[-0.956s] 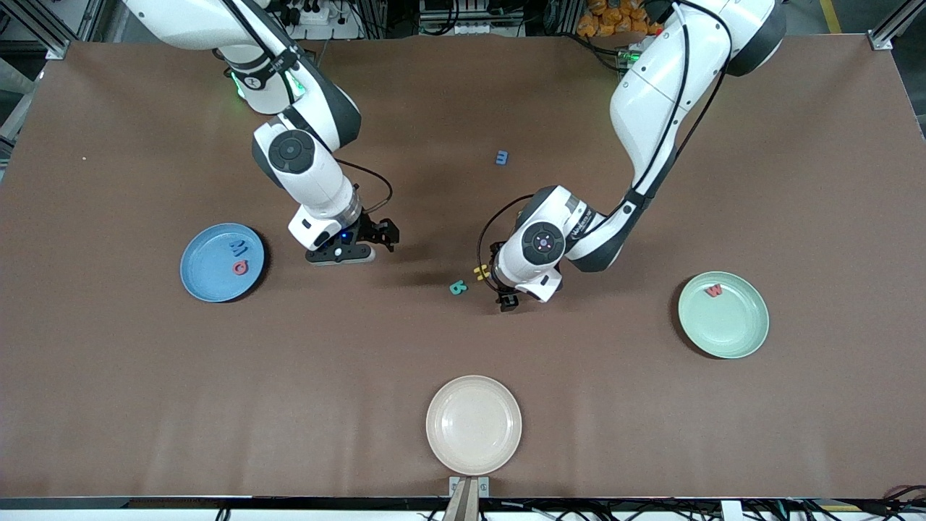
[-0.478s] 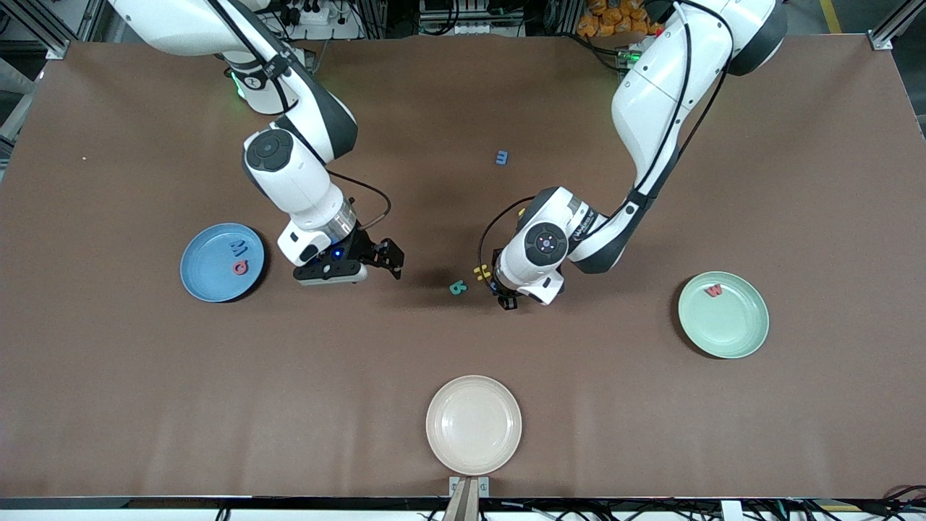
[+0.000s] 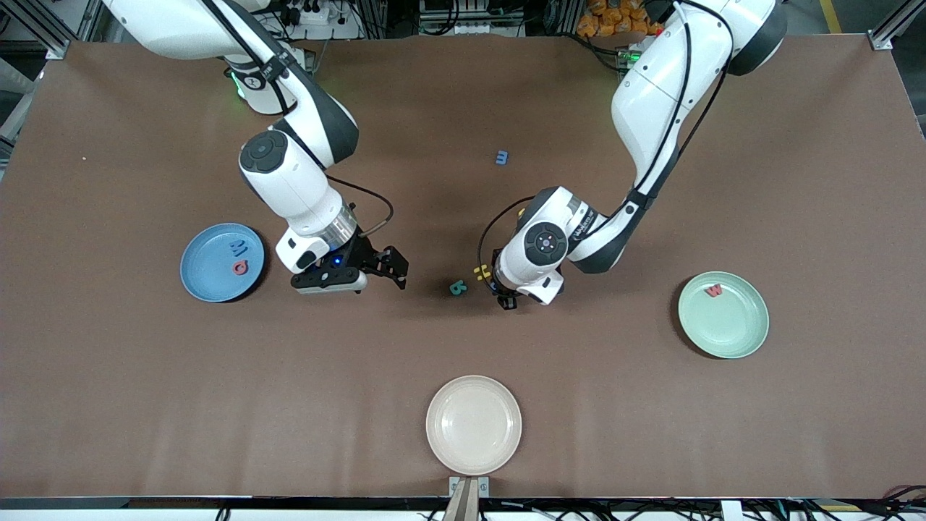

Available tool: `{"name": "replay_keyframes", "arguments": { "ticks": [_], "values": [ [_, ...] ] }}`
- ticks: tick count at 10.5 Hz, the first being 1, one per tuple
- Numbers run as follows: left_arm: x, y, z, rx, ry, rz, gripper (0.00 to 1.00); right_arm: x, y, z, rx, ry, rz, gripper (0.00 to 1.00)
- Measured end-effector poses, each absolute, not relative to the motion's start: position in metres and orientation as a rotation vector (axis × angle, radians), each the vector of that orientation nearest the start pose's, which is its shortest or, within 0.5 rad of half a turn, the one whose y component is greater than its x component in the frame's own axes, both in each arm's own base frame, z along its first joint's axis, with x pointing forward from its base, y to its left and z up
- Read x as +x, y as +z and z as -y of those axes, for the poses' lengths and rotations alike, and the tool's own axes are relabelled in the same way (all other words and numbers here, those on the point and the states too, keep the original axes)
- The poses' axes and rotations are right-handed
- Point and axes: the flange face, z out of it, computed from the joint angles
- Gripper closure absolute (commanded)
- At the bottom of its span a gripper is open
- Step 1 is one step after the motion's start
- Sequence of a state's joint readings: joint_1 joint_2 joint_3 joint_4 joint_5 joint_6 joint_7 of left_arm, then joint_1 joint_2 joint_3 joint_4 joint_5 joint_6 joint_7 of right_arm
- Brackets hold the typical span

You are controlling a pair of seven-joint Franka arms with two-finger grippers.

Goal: Sort uppercase to blue plate, lowercase to green plate

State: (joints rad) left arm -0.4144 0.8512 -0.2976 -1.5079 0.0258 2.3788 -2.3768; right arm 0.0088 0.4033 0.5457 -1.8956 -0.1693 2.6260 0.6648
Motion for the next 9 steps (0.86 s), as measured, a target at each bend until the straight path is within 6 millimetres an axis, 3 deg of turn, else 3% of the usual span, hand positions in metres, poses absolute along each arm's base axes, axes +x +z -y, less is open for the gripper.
{"name": "replay_keyframes", "arguments": {
  "ticks": [3,5,7,9],
  "values": [
    [0.586,0.203,0.420,1.912,-0.285,-2.365,1.00,0.557,0.361,-0.352,-2.816,-0.385,-0.076,0.00],
    [0.611,0.225,0.379,1.909,-0.264,-2.375,1.00,0.549,0.360,-0.364,-2.840,-0.429,-0.084,0.00],
    [0.636,0.238,0.321,1.976,-0.251,-2.351,1.00,0.532,0.357,-0.388,-2.853,-0.458,-0.108,0.00],
    [0.662,0.247,0.237,2.068,-0.256,-2.312,1.00,0.514,0.344,-0.416,-2.865,-0.475,-0.087,0.00]
  ]
}}
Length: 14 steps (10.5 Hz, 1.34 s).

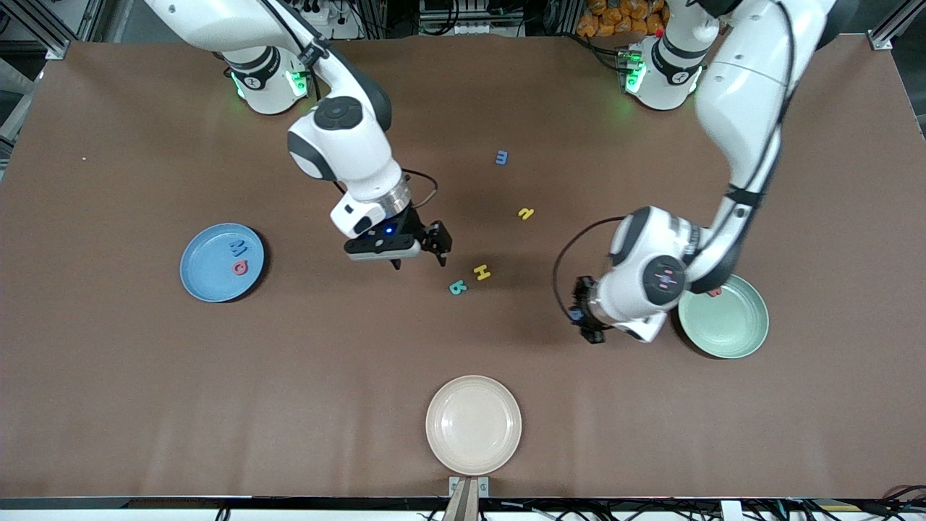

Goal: Sort uppercase to blue plate, lowercase to green plate

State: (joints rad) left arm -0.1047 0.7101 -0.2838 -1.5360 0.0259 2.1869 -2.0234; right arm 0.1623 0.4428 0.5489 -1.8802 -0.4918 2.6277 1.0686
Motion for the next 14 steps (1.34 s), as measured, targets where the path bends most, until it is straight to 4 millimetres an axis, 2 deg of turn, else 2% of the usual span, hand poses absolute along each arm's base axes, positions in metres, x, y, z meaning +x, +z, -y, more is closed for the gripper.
{"name": "replay_keyframes", "arguments": {
  "ticks": [3,4,6,7,8,9,10,14],
  "values": [
    [0.686,0.258,0.098,2.180,-0.297,-2.237,1.00,0.519,0.318,-0.437,-2.865,-0.444,-0.056,0.00],
    [0.687,0.258,0.061,2.218,-0.323,-2.207,1.00,0.519,0.305,-0.446,-2.873,-0.425,-0.051,0.00],
    [0.683,0.256,0.004,2.284,-0.377,-2.147,1.00,0.517,0.272,-0.469,-2.905,-0.425,-0.092,0.01],
    [0.680,0.254,-0.019,2.306,-0.398,-2.121,0.57,0.516,0.257,-0.483,-2.922,-0.423,-0.136,0.01],
    [0.678,0.253,-0.036,2.313,-0.410,-2.108,0.01,0.518,0.246,-0.493,-2.940,-0.394,-0.194,0.02],
    [0.677,0.252,-0.045,2.314,-0.416,-2.105,0.00,0.522,0.239,-0.498,-2.951,-0.345,-0.255,0.05],
    [0.676,0.251,-0.046,2.323,-0.422,-2.095,0.00,0.527,0.233,-0.500,-2.952,-0.311,-0.294,0.06],
    [0.675,0.250,-0.028,2.370,-0.419,-2.059,0.00,0.529,0.197,-0.500,-2.983,-0.242,-0.329,0.16]
  ]
}}
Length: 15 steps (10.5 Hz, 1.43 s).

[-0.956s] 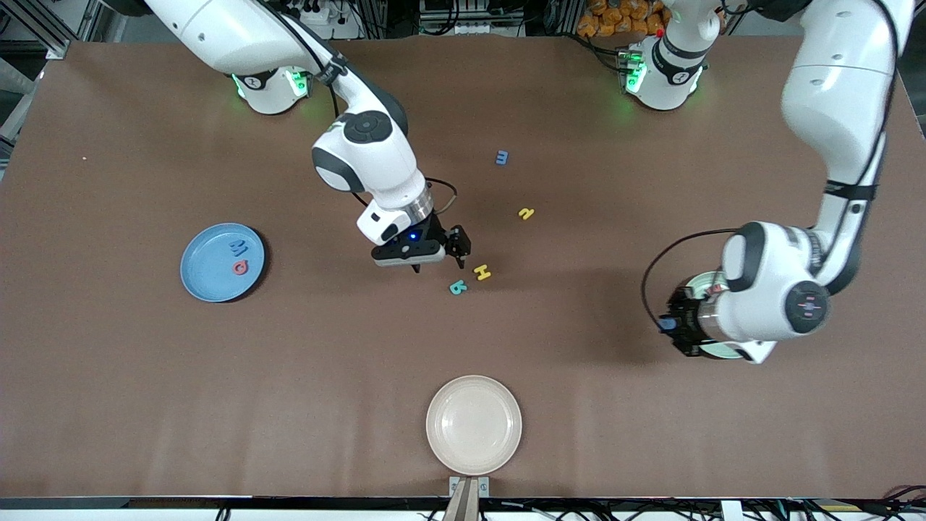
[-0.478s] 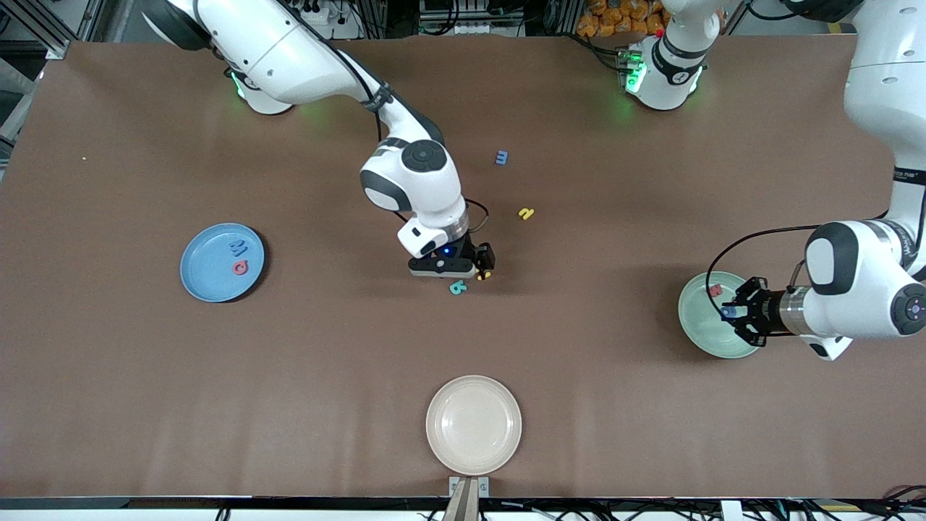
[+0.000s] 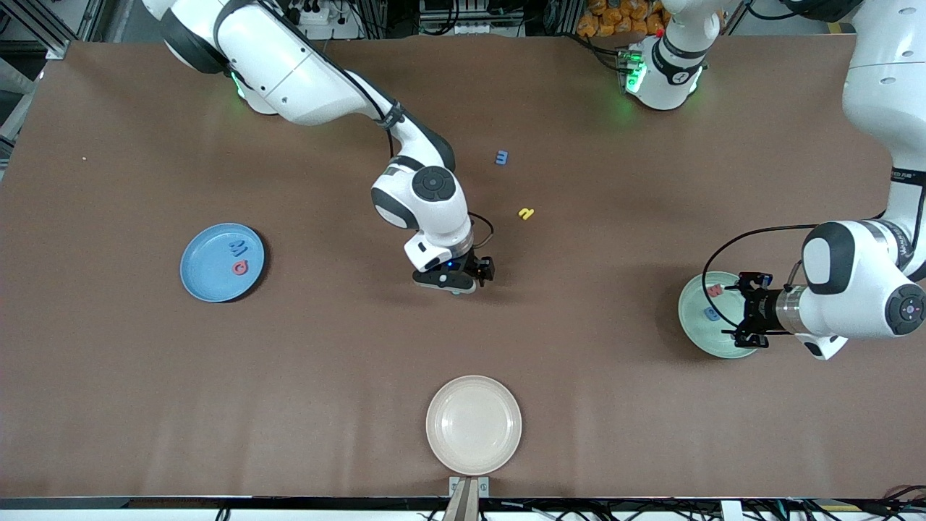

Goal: Sort uppercase to blue plate, lowercase to green plate

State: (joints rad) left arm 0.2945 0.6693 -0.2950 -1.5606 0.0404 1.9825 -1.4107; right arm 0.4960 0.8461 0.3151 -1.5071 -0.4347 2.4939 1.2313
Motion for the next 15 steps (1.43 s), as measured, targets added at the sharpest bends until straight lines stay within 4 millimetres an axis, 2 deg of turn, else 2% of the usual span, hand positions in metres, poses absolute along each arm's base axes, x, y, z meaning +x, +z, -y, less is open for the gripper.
{"name": "replay_keyframes", "arguments": {
  "ticks": [3,5,10,15],
  "values": [
    [0.675,0.248,-0.011,-2.359,0.393,1.967,0.00,0.532,0.196,-0.498,-2.988,-0.242,-0.336,0.21],
    [0.675,0.249,-0.007,-2.364,0.393,1.961,0.00,0.533,0.196,-0.497,-2.996,-0.237,-0.345,0.28],
    [0.677,0.252,0.002,-2.389,0.387,1.955,0.00,0.539,0.215,-0.505,-2.984,-0.128,-0.558,0.28],
    [0.679,0.254,0.007,-2.404,0.381,1.954,0.00,0.537,0.199,-0.521,-2.865,-0.098,-0.900,0.28]
  ]
}}
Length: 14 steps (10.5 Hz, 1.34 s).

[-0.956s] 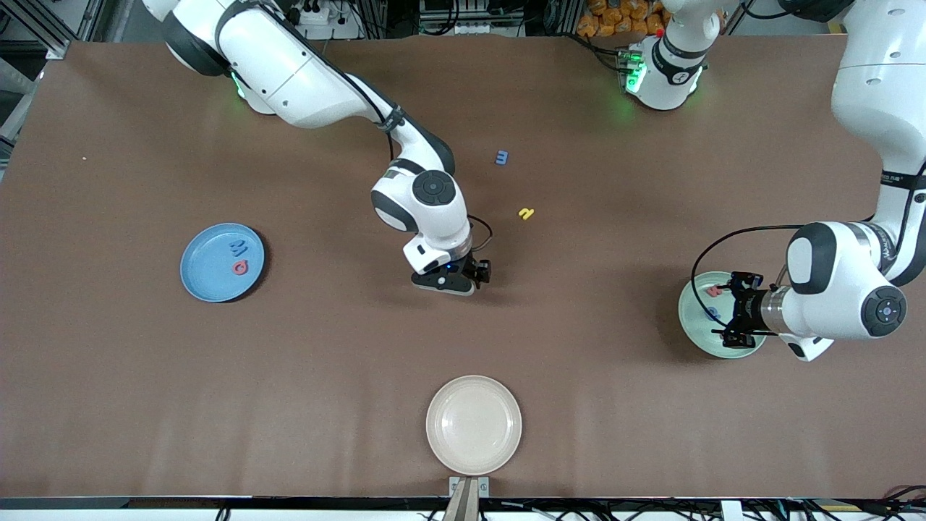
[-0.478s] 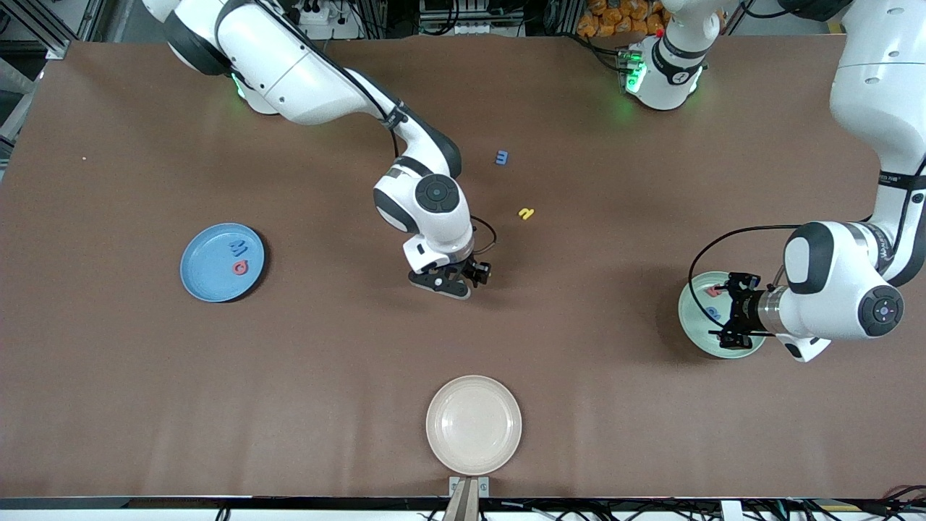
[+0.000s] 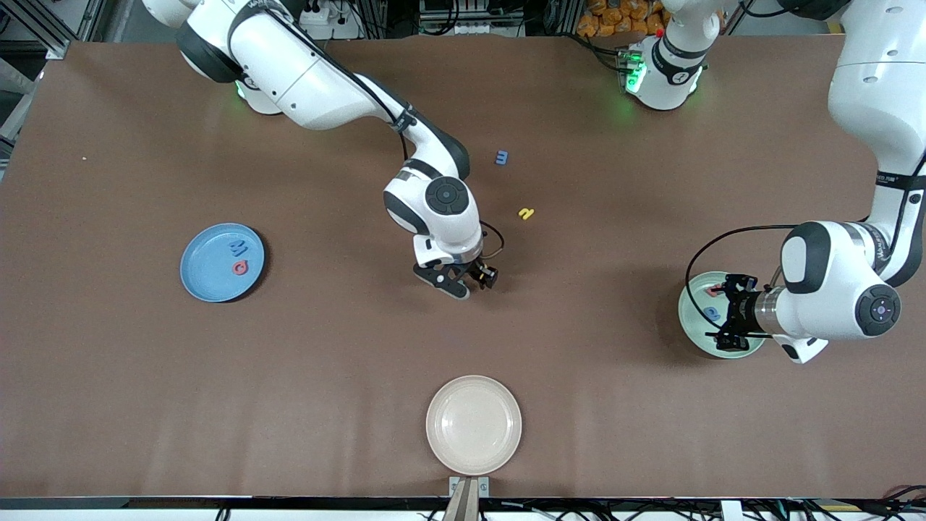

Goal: Sort uppercase to blue plate, lowercase to green plate
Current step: 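Lower the right gripper onto the yellow H while the left gripper returns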

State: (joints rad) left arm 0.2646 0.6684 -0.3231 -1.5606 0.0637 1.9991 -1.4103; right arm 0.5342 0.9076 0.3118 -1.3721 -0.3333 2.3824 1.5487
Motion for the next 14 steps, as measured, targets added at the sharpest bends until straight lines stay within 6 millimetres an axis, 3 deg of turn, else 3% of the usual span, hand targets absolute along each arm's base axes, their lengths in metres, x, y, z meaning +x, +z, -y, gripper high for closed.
{"name": "replay_keyframes", "arguments": {
  "ticks": [3,4,8,11,14],
  "values": [
    [0.679,0.254,0.008,-2.430,0.382,1.927,0.00,0.537,0.204,-0.525,-2.854,-0.098,-0.936,0.29],
    [0.679,0.254,0.008,-2.443,0.383,1.913,0.00,0.537,0.202,-0.524,-2.876,-0.087,-0.951,0.37],
    [0.675,0.250,0.013,-2.454,0.399,1.889,0.00,0.533,0.204,-0.531,-2.888,-0.007,-1.005,0.27],
    [0.654,0.243,0.041,-2.482,0.441,1.823,0.00,0.535,0.213,-0.537,-2.867,-0.015,-1.002,0.27],
    [0.609,0.253,0.080,-2.558,0.373,1.748,0.00,0.532,0.203,-0.541,-2.875,-0.003,-0.997,0.26]
  ]
}}
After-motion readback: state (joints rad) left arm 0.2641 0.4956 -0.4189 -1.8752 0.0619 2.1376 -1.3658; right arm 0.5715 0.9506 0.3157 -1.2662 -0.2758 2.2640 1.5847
